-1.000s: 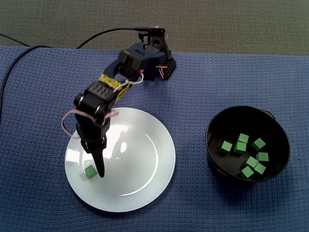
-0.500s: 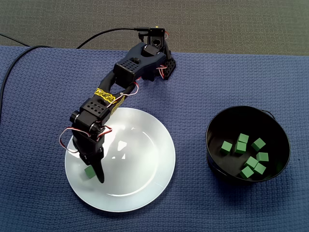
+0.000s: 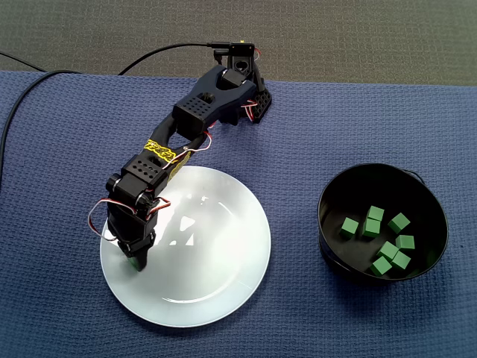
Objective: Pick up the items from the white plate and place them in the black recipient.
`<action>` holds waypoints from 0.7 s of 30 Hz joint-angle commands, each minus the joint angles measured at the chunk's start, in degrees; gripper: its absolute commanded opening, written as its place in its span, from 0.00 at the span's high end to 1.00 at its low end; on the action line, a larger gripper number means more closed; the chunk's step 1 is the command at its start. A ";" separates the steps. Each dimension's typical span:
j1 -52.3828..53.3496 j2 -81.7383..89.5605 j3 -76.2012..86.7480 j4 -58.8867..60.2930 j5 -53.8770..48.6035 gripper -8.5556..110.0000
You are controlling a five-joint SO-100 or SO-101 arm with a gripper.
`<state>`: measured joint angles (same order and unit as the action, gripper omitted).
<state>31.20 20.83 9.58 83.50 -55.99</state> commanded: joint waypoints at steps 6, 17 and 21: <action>0.62 3.96 -1.67 -0.09 3.52 0.93; 0.70 66.01 28.56 -5.10 26.19 0.93; -14.41 81.12 33.84 -7.73 32.17 0.93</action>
<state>28.92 81.21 39.29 79.01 -29.00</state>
